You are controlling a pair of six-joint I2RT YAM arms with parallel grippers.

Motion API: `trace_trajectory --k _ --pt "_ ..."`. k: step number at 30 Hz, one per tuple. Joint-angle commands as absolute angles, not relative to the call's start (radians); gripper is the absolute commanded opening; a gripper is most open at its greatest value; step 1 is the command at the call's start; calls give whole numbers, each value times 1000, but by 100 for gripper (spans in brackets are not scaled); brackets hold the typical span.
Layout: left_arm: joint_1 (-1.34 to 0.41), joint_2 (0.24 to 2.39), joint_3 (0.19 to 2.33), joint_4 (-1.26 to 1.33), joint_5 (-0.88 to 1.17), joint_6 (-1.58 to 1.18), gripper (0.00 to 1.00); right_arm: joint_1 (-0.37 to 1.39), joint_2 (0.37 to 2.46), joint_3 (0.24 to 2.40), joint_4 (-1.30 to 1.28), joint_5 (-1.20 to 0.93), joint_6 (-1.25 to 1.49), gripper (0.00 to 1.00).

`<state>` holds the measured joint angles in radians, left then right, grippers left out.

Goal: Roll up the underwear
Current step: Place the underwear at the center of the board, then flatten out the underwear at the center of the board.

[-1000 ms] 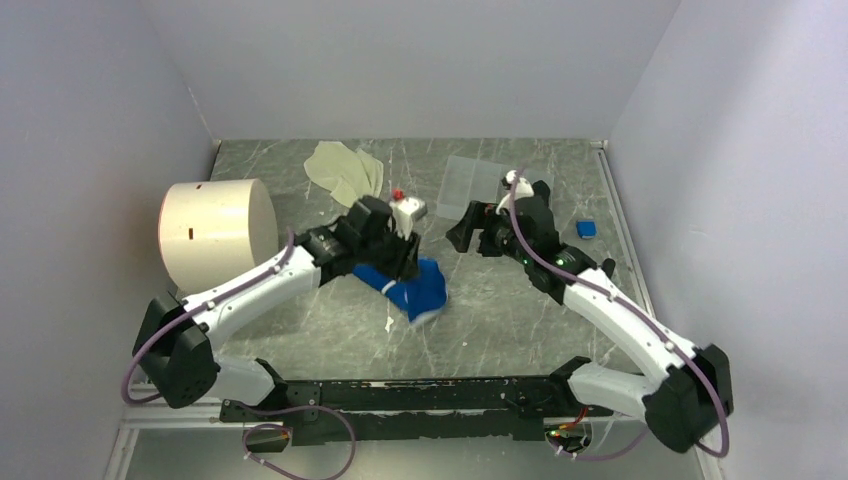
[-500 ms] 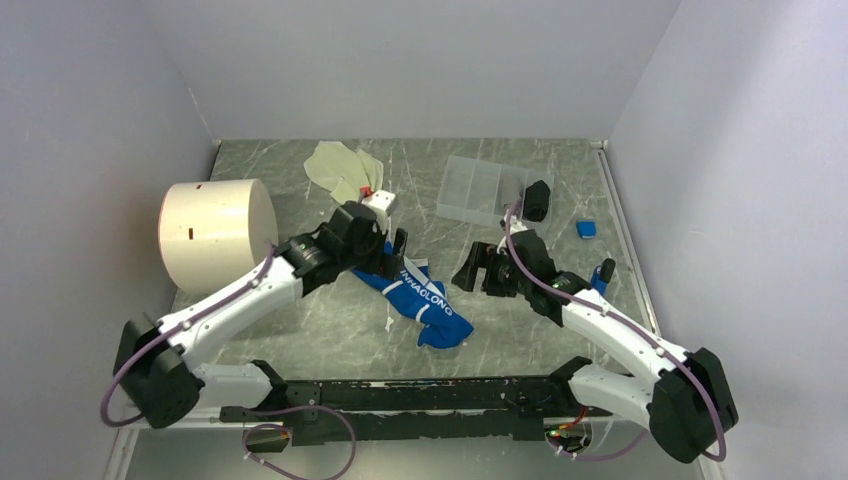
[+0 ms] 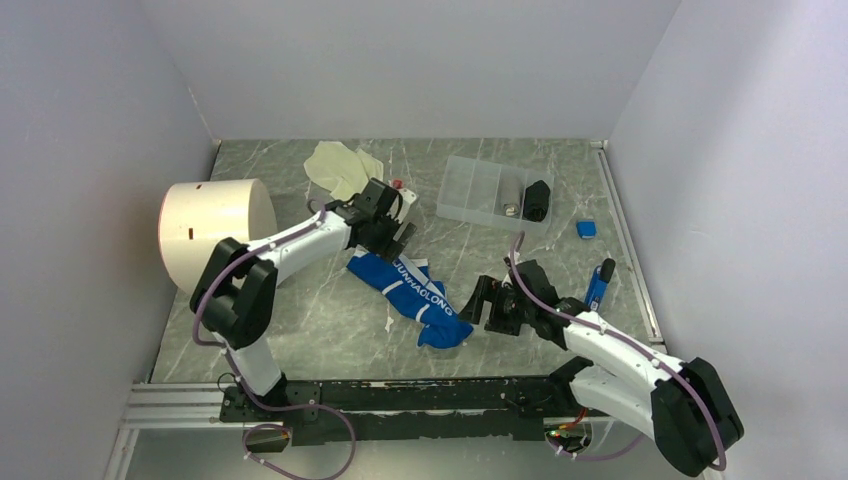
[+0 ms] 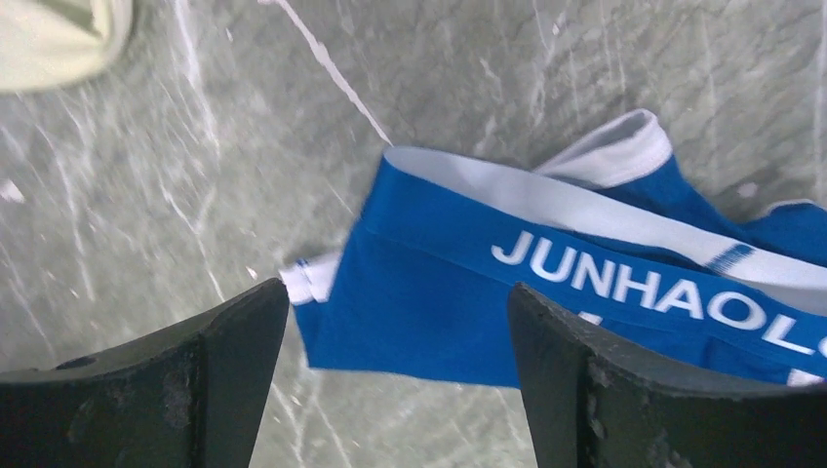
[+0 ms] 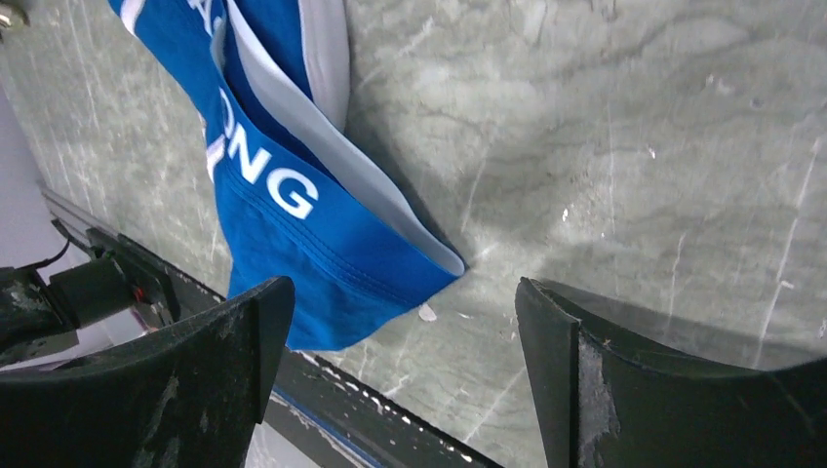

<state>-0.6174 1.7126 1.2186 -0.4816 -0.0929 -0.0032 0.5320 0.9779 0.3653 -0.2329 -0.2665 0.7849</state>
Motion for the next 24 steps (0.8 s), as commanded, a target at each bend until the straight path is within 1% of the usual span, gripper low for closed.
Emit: trace_trajectory --k 1,5,9,16,21,24 --pt "-565 1766 1300 -438 -3 198 86 532 945 330 -189 -320 837 87" --pt "-502 1793 1282 -369 174 297 88 532 946 316 -180 -350 850 85" --pt "-464 1867 1364 -483 300 392 86 532 954 309 -178 -368 864 85" --pt "-459 1940 1418 -540 413 507 82 533 957 287 -160 -385 890 83" --pt "-445 1970 1429 -599 459 549 77 532 949 276 -165 -388 905 81" --pt "-442 1996 1456 -644 479 560 68 533 946 261 -136 -407 931 76"
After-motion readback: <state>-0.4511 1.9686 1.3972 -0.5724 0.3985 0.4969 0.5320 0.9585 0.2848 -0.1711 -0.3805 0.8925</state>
